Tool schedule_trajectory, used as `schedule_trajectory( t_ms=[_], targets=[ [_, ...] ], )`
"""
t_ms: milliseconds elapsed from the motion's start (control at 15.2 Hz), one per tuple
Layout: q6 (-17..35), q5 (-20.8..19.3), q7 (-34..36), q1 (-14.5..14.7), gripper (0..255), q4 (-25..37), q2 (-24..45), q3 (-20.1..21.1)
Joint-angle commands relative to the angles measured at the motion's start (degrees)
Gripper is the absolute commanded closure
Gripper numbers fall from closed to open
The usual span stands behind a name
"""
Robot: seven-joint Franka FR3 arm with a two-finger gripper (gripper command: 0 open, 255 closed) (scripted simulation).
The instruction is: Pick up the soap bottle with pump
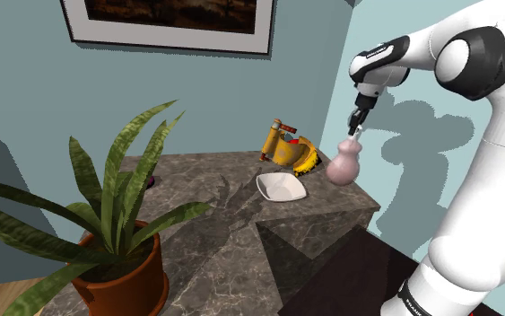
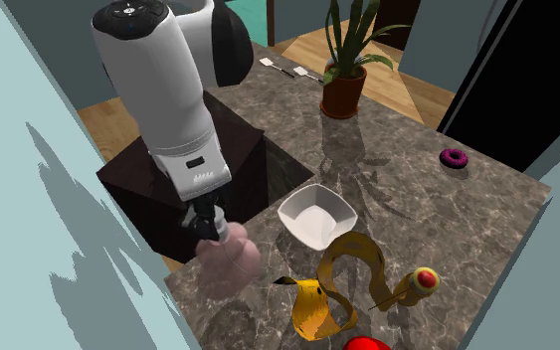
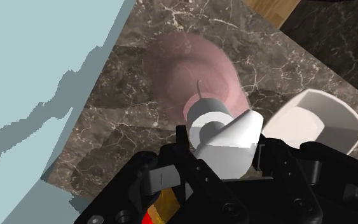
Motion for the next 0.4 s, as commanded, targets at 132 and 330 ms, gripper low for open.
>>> schedule_trajectory(
  t_ms=[132, 330],
  targets=[
    [-2.9, -0.7, 0.6, 0.1, 255, 2.3, -0.9, -0.1],
    [-3.8, -0.8, 0.8, 0.1, 255, 3.1, -1.0, -0.1]
  ],
)
